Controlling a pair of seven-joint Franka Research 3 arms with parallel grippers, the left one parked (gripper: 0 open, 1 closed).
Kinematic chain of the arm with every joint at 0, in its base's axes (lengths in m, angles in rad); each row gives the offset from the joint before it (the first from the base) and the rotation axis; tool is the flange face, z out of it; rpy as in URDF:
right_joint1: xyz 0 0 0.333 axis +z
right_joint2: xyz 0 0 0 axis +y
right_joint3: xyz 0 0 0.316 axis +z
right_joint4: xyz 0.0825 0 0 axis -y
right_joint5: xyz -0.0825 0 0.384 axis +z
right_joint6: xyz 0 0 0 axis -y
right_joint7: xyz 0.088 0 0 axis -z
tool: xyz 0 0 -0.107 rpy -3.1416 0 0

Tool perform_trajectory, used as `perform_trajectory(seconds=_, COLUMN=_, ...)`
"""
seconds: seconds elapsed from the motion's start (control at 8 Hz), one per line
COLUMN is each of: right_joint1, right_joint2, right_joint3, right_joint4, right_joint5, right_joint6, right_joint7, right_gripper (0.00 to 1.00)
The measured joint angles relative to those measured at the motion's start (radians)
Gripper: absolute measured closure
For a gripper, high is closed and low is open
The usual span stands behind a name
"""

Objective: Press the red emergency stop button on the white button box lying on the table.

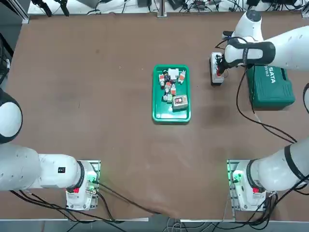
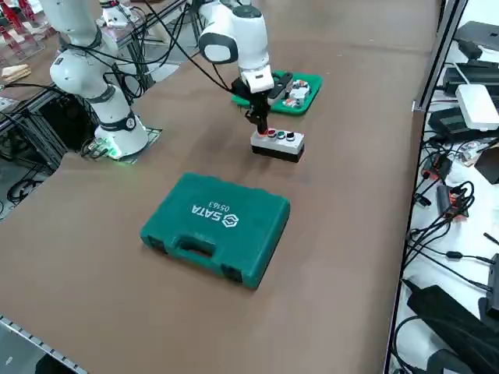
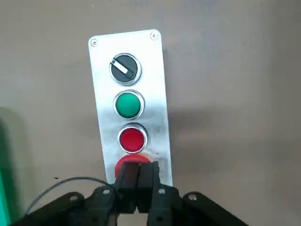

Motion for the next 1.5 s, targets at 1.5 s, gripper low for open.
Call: perform_trajectory(seconds=1.5, right_joint1=-0.031, right_joint2=-0.143, right_joint3=-0.023, right_joint4=0.391, right_joint5=0.0, right_joint6=-0.619, right_joint7=0.002, right_gripper=0.99)
